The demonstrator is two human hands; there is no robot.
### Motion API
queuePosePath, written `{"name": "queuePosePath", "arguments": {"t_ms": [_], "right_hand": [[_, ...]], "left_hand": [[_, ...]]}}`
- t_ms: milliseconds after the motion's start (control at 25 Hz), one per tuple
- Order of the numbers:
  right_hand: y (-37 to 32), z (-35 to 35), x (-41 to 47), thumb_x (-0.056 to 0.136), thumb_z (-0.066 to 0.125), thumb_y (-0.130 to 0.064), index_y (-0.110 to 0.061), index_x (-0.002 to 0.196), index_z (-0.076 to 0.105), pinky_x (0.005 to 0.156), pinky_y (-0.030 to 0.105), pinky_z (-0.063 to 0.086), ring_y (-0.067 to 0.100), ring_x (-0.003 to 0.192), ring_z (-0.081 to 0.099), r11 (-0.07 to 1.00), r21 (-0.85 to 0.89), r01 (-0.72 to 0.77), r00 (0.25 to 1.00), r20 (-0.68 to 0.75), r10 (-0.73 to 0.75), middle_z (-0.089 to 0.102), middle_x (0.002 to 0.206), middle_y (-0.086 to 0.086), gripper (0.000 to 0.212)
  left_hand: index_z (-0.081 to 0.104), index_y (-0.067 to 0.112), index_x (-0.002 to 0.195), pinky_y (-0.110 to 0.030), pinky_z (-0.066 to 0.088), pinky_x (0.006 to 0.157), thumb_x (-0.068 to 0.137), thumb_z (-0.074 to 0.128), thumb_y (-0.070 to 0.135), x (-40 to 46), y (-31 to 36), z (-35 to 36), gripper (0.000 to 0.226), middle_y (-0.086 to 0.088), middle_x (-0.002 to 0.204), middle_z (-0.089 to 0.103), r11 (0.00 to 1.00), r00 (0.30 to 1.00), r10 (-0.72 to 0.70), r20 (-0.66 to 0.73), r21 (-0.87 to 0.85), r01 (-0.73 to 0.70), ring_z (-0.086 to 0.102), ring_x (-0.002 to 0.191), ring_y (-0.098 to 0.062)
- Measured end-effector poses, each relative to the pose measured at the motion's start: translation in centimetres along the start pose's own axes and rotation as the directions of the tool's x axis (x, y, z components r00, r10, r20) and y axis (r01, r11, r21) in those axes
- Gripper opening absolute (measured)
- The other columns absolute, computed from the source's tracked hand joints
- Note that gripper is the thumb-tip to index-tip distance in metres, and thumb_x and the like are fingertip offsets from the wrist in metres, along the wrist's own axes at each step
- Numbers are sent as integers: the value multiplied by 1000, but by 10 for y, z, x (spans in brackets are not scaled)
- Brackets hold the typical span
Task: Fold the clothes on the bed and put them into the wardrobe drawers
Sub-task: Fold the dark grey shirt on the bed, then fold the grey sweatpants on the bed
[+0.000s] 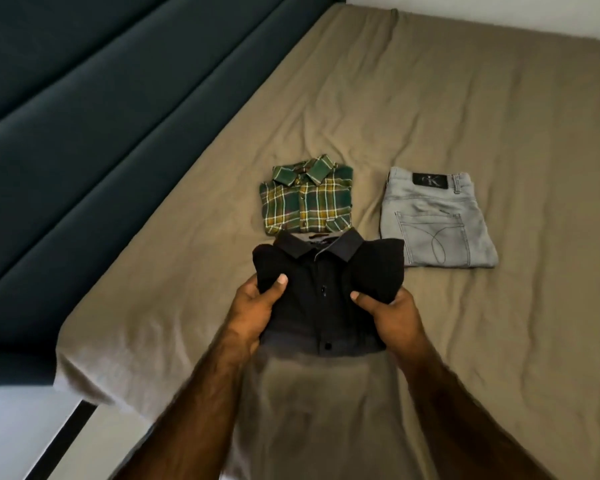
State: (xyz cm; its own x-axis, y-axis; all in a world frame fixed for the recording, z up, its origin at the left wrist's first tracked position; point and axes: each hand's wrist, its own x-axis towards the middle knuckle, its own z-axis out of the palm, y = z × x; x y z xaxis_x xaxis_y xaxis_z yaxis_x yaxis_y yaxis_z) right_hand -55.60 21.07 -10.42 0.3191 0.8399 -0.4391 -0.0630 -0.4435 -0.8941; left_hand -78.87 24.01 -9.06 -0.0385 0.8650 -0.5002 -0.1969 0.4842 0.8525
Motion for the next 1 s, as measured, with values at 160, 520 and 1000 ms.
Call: {"name": "queuePosePath", "arguments": {"t_ms": [160,520,1000], "right_hand": [[-115,58,97,83,88,-11,-12,122,72,83,21,61,2,97,73,975,61,214,972,-111,-207,77,109,-3,42],[-114,128,253,98,56,-60,-14,157,33,116,57,37,40,148,35,462,-881,103,898,-117,-423,35,163,18,79],[-21,178,325,108,14,-59,-29,168,-4,131,50,-2,20,162,-12,195,-908,372,925,344,-162,-11,176,2,69]], "left_hand": [[73,14,122,-45,59,98,95,75,29,118,114,11,31,-10,119,78,978,978,206,-15,23,-206,73,114,-29],[44,9,154,-50,43,111,103,50,53,284,118,11,67,-19,158,45,6,770,601,214,962,-272,45,143,-38],[18,28,168,-66,18,124,105,21,59,365,19,-16,70,-5,176,13,-306,829,295,475,869,-388,15,162,-31]]}}
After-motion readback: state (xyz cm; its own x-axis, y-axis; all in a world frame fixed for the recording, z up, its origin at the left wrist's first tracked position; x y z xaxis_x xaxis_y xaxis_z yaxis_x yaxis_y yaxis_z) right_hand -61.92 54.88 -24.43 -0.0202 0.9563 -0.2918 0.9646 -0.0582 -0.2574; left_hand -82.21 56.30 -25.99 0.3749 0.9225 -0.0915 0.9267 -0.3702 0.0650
